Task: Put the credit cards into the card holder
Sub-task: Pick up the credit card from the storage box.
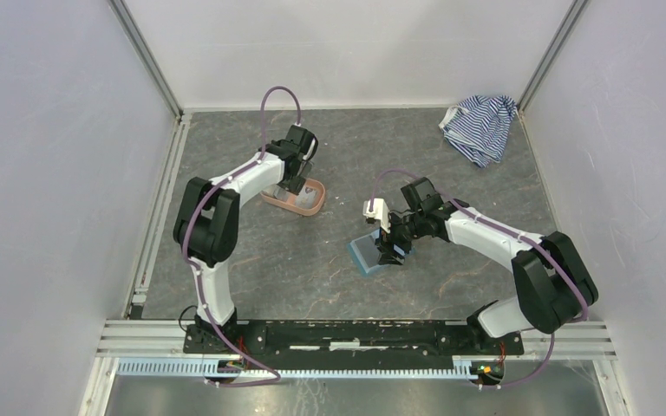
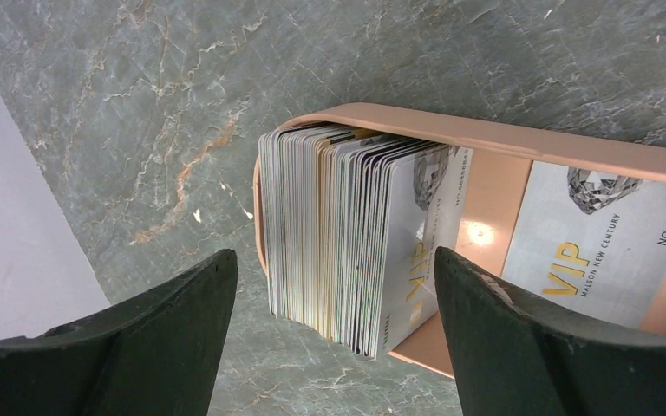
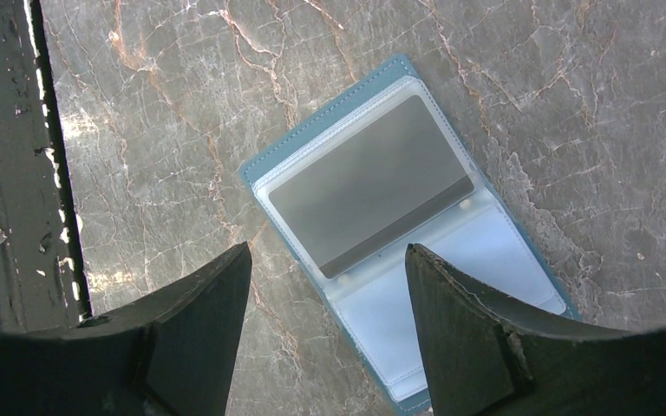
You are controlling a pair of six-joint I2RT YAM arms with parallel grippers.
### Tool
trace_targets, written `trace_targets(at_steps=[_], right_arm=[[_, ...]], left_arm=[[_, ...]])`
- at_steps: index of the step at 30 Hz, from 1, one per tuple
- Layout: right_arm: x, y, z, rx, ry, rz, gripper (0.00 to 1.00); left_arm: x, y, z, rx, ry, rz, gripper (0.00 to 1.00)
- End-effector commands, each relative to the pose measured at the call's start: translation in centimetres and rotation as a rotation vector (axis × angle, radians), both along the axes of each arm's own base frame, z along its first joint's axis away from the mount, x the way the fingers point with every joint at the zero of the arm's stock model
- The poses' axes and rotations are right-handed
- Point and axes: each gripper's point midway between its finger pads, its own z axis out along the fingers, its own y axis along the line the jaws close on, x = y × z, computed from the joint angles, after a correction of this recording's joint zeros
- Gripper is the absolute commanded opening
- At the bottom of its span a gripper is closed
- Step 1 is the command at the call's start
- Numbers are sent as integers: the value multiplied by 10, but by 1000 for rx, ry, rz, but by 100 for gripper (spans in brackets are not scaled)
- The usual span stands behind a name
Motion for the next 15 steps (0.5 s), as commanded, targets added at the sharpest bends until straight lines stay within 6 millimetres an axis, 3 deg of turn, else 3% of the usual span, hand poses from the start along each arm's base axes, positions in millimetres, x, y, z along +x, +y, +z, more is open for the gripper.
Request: trace_targets(at_steps=[1, 15], right_arm=[[7, 9, 16, 46, -33, 27, 73], [7, 9, 16, 47, -34, 30, 73]], left_arm=[[11, -1, 6, -35, -27, 15, 89], [16, 5, 3, -237, 37, 24, 89]])
